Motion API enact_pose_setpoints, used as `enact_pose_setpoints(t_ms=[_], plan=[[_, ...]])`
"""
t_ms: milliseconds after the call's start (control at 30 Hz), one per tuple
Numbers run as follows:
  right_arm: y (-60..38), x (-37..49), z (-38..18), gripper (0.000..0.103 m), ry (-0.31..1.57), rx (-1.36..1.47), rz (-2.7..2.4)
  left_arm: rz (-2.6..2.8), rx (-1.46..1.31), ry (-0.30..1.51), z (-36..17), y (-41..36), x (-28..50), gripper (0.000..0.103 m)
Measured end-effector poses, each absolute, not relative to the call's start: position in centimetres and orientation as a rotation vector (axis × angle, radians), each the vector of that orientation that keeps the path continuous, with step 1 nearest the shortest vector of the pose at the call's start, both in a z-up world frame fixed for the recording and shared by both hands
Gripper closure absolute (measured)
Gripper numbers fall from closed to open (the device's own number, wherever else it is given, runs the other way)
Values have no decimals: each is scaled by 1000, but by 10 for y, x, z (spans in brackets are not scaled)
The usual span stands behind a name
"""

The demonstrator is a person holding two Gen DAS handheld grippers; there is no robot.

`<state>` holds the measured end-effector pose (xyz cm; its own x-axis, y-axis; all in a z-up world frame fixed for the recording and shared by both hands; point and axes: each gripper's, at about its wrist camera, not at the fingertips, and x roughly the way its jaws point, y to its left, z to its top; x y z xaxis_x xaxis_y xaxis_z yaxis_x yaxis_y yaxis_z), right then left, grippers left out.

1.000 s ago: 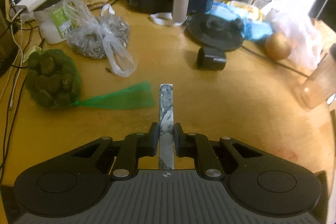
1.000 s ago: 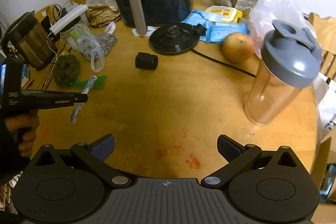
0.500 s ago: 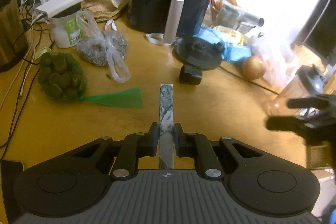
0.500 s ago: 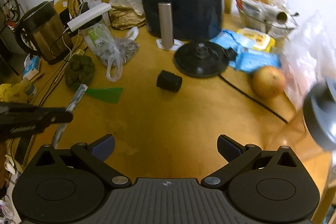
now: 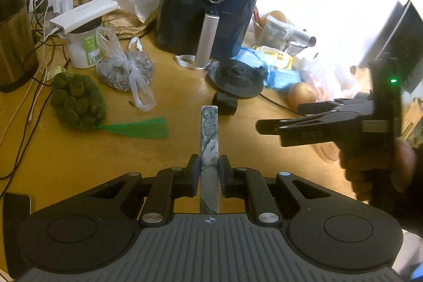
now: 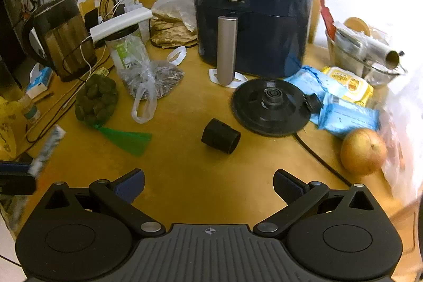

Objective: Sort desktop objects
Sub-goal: 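Lift the marble strip with left while right grasps the black rubber tube piece, then carry the marble strip and the black tube piece toward the cardboard box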

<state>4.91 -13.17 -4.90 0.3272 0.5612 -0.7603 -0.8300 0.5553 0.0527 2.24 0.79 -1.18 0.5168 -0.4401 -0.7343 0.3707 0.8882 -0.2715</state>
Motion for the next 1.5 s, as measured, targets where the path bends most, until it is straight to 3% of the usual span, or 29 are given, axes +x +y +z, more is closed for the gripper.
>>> enact_pose_setpoints(t_ms=[400,467,1100,1300,1433,1500], plan=[[-100,54,-84,2,739,-572,985,-432,-143,907,-7,23,5,87],[-94,54,-90,9,716,-615,993,-416,-154,911,-8,28,2,87],[-35,42,-150,29,377,-1077,1012,-284,-235,945,-17,58,-18,87],[-19,50,-157,37,346,-1116,1029,-255,-251,954,-18,65,-20,87],[-14,56,-154,54,380,-1103,1039,-244,-260,957,-17,68,-21,87],[-16,60,-149,55,431,-1047,1052,-243,-263,956,-18,69,-21,87]])
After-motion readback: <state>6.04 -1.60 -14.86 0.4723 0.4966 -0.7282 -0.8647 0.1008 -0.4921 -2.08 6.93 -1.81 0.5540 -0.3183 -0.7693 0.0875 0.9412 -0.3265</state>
